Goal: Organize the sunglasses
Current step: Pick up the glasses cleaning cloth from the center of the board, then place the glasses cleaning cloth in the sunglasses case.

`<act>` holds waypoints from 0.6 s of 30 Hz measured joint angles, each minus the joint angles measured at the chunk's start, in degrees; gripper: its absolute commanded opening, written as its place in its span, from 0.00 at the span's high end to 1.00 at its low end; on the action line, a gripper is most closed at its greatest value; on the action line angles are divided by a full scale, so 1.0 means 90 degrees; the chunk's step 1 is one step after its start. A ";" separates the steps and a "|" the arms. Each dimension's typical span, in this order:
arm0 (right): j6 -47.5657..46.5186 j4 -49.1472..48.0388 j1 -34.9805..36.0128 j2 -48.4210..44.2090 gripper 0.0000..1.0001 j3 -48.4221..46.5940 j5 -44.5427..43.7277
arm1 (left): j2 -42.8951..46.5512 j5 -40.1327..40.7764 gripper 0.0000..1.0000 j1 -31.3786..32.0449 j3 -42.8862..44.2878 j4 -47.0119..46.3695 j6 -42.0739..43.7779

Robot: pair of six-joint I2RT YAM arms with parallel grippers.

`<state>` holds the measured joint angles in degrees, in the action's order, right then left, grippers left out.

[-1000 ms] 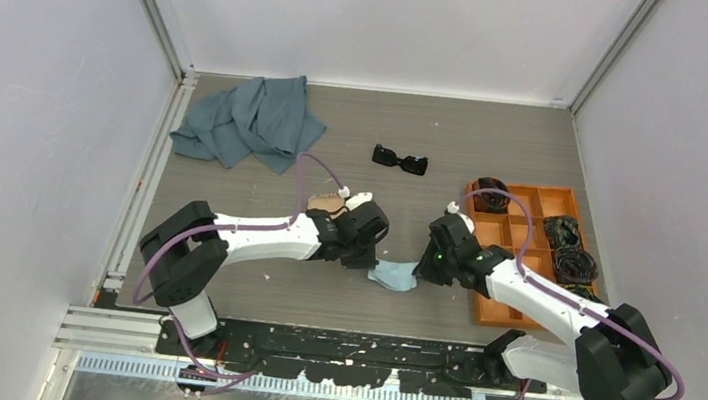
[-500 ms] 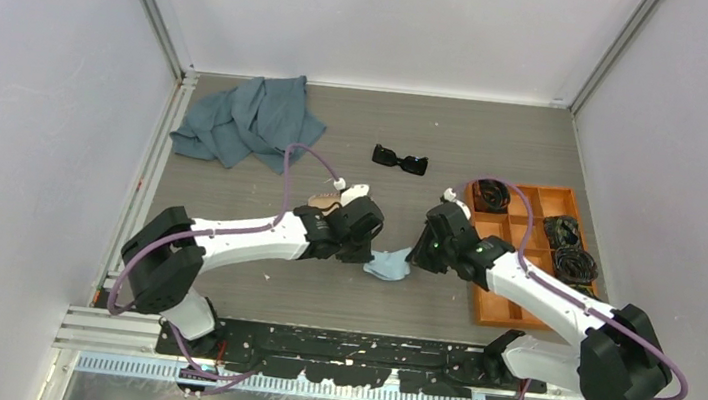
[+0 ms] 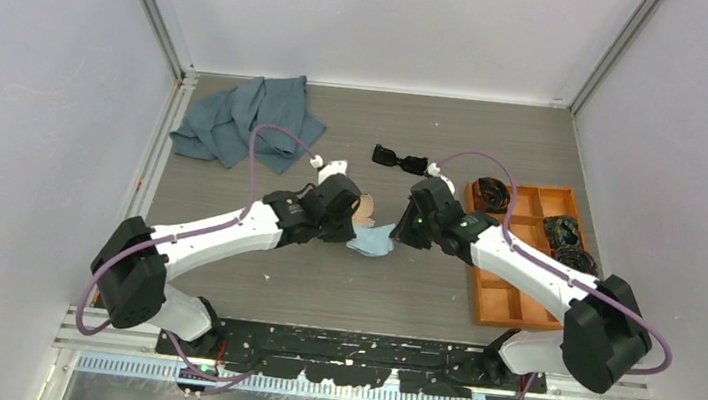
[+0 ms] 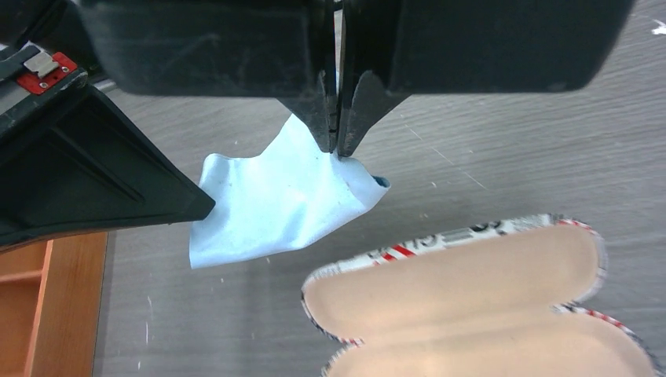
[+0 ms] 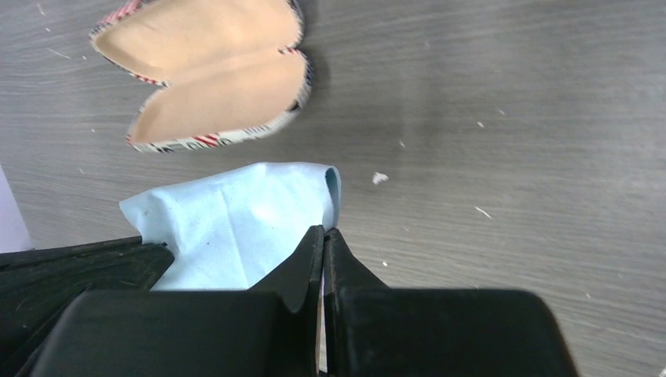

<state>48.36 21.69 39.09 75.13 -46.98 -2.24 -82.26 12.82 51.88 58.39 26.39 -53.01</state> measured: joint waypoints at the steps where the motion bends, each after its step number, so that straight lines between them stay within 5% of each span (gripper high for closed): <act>1: -0.0007 -0.0007 0.0017 0.0131 1.00 -0.0143 0.0005 | 0.0078 0.0002 0.99 -0.0107 0.0000 0.0034 0.0070; 18: -0.0340 -0.0359 0.0051 0.2625 1.00 -0.2450 0.0219 | -0.0192 -0.0850 0.99 -0.2137 0.0238 0.0129 0.1018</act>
<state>45.30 18.46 39.55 98.76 -69.04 -0.27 -83.99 5.17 32.64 60.53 27.55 -43.86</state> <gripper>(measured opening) 0.055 0.012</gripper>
